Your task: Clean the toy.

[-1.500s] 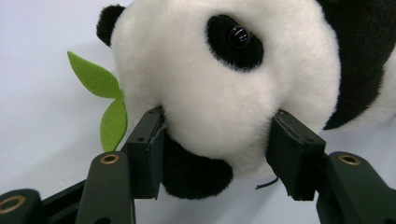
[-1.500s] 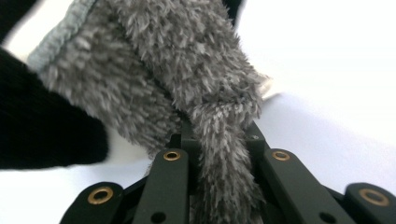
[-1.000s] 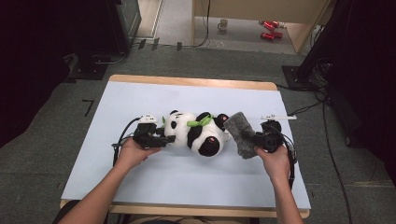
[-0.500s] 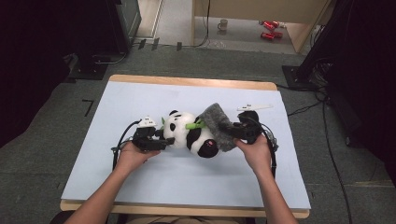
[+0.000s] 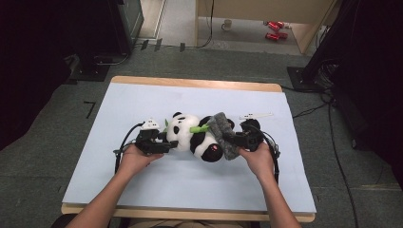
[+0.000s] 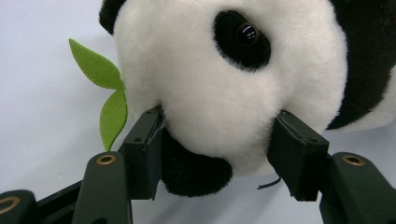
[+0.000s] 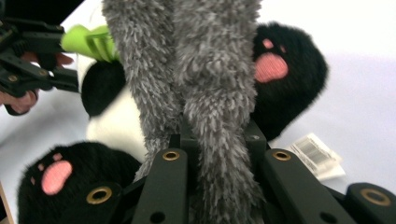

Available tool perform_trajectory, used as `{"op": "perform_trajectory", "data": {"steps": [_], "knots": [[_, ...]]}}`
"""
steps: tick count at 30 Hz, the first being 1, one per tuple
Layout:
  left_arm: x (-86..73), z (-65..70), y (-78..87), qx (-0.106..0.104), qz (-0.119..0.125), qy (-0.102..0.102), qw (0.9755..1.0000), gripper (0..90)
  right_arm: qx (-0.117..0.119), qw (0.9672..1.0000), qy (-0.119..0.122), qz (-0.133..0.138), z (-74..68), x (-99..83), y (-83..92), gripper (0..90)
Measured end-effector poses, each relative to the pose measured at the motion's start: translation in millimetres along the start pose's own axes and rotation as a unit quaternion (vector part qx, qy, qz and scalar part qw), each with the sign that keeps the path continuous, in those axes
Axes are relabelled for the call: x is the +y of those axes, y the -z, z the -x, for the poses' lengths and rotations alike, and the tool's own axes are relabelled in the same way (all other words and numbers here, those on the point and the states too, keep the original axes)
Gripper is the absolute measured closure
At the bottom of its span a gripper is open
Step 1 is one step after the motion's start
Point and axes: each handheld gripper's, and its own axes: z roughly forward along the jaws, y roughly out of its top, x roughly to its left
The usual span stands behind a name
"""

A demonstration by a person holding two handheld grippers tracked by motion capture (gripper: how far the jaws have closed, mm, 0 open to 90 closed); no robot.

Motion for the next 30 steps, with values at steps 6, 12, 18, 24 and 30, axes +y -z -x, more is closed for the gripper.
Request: {"op": "perform_trajectory", "data": {"steps": [6, 12, 18, 24, 30], "knots": [[4.6, -2.5, -1.8, -0.005, 0.001, 0.004, 1.0, 40.1, -0.017, 0.9996, -0.015, -0.015, 12.7, -12.6, 1.6, 77.8], [8.1, -4.6, -3.2, -0.008, -0.002, 0.005, 1.0, 40.0, -0.03, 0.9985, -0.031, -0.035, 19.3, -24.7, 0.9, 77.8], [10.0, -6.5, -3.4, -0.013, -0.003, 0.009, 0.9999, 40.1, -0.053, 0.9944, -0.05, -0.077, 31.7, -34.6, -0.3, 77.8], [9.5, -6.7, -3.6, -0.013, -0.001, 0.006, 0.9999, 40.2, -0.082, 0.9909, -0.075, -0.076, 48.0, -36.5, 13.2, 77.9], [8.8, -4.2, -4.2, -0.013, 0.004, 0.0, 0.9999, 42.1, -0.089, 0.992, -0.09, -0.009, 51.1, -22.8, 43.6, 77.9]]}}
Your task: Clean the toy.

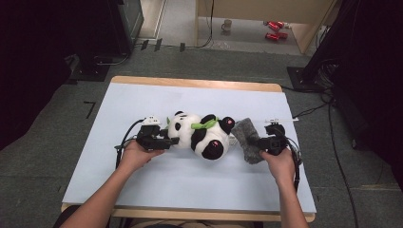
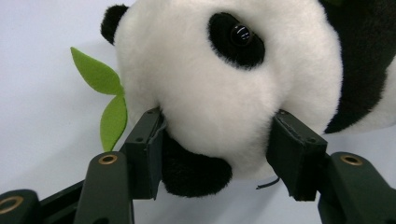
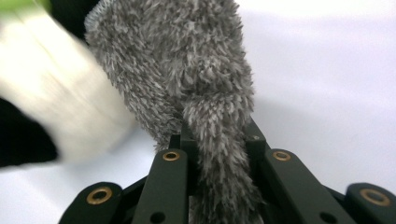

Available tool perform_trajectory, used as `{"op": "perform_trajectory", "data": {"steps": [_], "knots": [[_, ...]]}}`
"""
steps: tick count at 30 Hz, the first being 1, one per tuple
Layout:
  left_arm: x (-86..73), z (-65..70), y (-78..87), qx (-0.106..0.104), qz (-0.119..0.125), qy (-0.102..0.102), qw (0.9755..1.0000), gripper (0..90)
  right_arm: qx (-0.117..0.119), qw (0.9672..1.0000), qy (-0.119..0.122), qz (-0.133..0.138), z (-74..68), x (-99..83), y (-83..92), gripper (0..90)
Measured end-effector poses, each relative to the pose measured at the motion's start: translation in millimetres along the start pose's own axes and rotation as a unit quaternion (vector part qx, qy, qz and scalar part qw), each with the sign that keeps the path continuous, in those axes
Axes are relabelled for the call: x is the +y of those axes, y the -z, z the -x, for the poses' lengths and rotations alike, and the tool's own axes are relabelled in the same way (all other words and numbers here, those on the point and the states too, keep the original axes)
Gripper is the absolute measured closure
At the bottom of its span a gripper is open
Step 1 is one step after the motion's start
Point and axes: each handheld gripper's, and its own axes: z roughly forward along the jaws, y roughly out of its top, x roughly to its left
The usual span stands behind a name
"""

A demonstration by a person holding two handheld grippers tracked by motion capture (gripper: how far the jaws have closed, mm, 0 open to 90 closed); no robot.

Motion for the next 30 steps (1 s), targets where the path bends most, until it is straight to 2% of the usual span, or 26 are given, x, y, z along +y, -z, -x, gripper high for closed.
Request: {"op": "perform_trajectory", "data": {"steps": [3, 8, 12, 14, 15, 18, 23, 25, 27, 30], "knots": [[-0.7, 1.7, -0.6, 0.005, 0.003, -0.003, 1.0, 43.2, 0.007, 0.9992, 0.014, 0.038, -10.0, 12.8, 12.2, 77.9], [-2.8, 3.0, -0.6, 0.008, 0.005, -0.007, 0.9999, 43.9, 0.033, 0.9958, 0.034, 0.078, -30.8, 30.1, 16.0, 77.8], [-3.6, 3.6, -0.7, 0.012, 0.007, -0.009, 0.9999, 44.9, 0.041, 0.995, 0.056, 0.072, -47.5, 38.4, 2.3, 77.6], [-4.0, 3.7, -0.6, 0.013, 0.008, -0.008, 0.9999, 45.1, 0.032, 0.9955, 0.063, 0.063, -50.1, 40.0, -6.9, 77.5], [-4.0, 4.0, -0.7, 0.013, 0.009, -0.006, 0.9999, 45.1, 0.024, 0.996, 0.063, 0.059, -49.2, 40.2, -10.1, 77.6], [-4.0, 4.2, -0.9, 0.014, 0.011, -0.004, 0.9998, 45.2, 0.016, 0.9969, 0.054, 0.054, -39.5, 38.8, -14.9, 77.7], [-4.1, 3.7, -0.8, 0.013, 0.009, -0.006, 0.9999, 45.2, -0.012, 0.9987, 0.038, 0.03, -22.4, 30.8, -17.6, 77.8], [-4.2, 3.5, -0.7, 0.013, 0.009, -0.007, 0.9998, 45.0, -0.017, 0.999, 0.028, 0.031, -14.9, 28.4, -10.2, 77.8], [-4.2, 3.6, -0.8, 0.014, 0.01, -0.008, 0.9998, 44.9, -0.011, 0.9987, 0.021, 0.045, -11.4, 27.3, 1.7, 77.9], [-4.1, 3.8, -0.9, 0.015, 0.011, -0.009, 0.9998, 44.7, 0.002, 0.9976, 0.024, 0.065, -16.1, 27.3, 19.2, 77.8]]}}
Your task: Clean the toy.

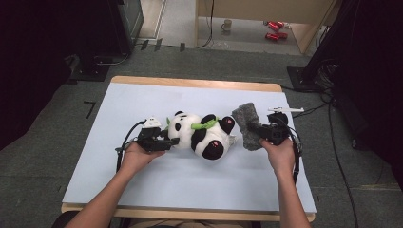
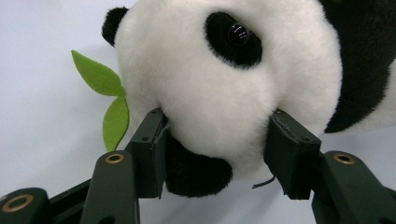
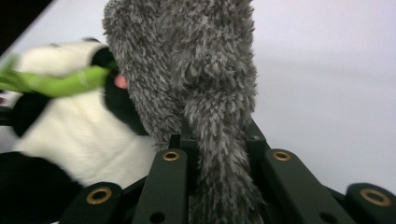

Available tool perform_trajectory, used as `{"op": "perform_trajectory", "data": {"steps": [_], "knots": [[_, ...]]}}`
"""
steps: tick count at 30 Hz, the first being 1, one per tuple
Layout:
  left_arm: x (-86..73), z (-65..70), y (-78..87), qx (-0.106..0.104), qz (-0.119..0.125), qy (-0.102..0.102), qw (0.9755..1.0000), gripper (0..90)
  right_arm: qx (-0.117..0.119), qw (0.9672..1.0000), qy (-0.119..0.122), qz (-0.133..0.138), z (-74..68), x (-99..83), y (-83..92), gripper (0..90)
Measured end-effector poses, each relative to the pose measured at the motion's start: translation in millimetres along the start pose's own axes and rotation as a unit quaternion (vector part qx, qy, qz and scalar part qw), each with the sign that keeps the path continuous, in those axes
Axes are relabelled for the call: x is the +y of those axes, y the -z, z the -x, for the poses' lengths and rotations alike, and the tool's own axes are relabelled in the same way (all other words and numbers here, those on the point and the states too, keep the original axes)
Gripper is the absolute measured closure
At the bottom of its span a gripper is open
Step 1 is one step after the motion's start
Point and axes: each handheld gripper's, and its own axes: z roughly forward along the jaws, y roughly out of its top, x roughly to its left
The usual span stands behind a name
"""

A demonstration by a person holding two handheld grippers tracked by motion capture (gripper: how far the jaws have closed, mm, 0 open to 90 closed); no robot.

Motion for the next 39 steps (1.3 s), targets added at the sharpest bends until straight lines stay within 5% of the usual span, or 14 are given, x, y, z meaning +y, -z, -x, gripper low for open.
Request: {"op": "perform_trajectory", "data": {"steps": [7, 19, 23, 33, 39], "knots": [[0.2, 0.2, 0.2, 0.001, -0.001, 0.0, 1.0, 44.4, 0.06, 0.9976, 0.033, -0.01, -39.3, 6.1, 10.0, 77.8], [1.2, 2.2, 0.6, 0.006, -0.009, -0.003, 0.9999, 44.5, 0.121, 0.9847, 0.106, -0.067, -103.6, -0.9, -6.8, 77.6], [0.9, 4.1, 0.7, 0.009, -0.018, -0.016, 0.9997, 45.0, 0.108, 0.9825, 0.12, -0.093, -103.8, -8.7, -21.5, 77.7], [1.0, 1.5, 0.3, 0.004, -0.014, -0.008, 0.9999, 44.9, 0.029, 0.987, 0.121, -0.102, -77.5, -11.5, -20.3, 77.8], [0.3, 0.7, 0.7, 0.001, -0.008, -0.014, 0.9999, 44.2, 0.051, 0.9899, 0.114, -0.068, -77.4, -8.6, -15.9, 77.7]]}}
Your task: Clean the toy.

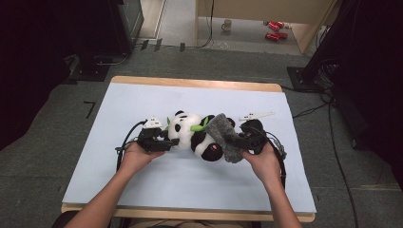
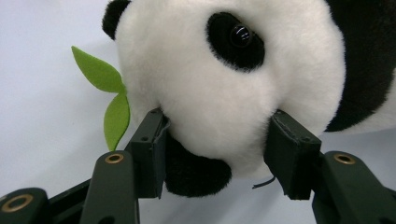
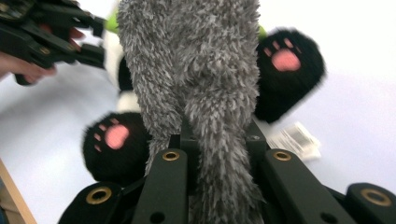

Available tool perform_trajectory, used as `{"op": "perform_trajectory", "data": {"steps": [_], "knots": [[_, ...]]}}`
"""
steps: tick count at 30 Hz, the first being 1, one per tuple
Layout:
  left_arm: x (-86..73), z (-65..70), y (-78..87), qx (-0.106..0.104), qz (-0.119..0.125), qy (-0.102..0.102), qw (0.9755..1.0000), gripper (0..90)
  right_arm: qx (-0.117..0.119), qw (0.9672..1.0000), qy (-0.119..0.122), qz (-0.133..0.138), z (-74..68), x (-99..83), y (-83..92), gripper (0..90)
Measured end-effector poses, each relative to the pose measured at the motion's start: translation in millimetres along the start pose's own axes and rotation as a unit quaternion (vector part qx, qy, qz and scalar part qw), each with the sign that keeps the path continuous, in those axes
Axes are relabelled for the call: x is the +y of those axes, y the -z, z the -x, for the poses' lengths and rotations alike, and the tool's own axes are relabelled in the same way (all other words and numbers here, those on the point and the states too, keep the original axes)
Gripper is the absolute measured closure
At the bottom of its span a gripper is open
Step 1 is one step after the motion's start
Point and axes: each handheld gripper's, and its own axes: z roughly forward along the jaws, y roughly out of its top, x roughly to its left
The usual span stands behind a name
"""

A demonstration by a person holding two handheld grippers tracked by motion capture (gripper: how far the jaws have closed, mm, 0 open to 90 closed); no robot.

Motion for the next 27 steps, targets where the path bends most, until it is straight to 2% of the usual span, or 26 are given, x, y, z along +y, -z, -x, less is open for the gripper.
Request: {"op": "perform_trajectory", "data": {"steps": [2, 4, 11, 14, 17, 23, 27], "knots": [[-1.0, -0.7, 0.5, -0.002, 0.004, -0.005, 1.0, 43.4, -0.004, 0.9999, 0.009, -0.007, -0.7, -0.3, -7.8, 77.7], [-1.6, -1.0, 1.3, -0.004, 0.006, -0.01, 0.9999, 41.9, -0.005, 0.9998, 0.005, -0.02, 1.7, -3.1, -16.9, 77.8], [-2.5, -4.3, 7.1, -0.015, 0.026, -0.027, 0.9992, 34.5, -0.006, 0.9999, -0.004, -0.013, 11.4, -4.5, -24.8, 77.7], [-4.0, -5.4, 9.4, -0.018, 0.034, -0.044, 0.9983, 33.2, -0.009, 0.9999, -0.012, -0.007, 16.7, -3.7, -27.0, 77.7], [-6.7, -6.5, 9.5, -0.019, 0.033, -0.067, 0.997, 32.6, -0.018, 0.9997, -0.015, -0.004, 21.5, -2.0, -28.3, 77.7], [-8.0, -13.7, 8.0, -0.032, 0.025, -0.062, 0.9973, 32.4, -0.021, 0.9994, -0.026, -0.004, 32.2, 0.6, -31.7, 77.7], [-11.2, -22.9, 4.8, -0.035, 0.015, -0.075, 0.9964, 32.5, -0.016, 0.9994, -0.029, 0.0, 34.9, 1.7, -33.6, 77.7]]}}
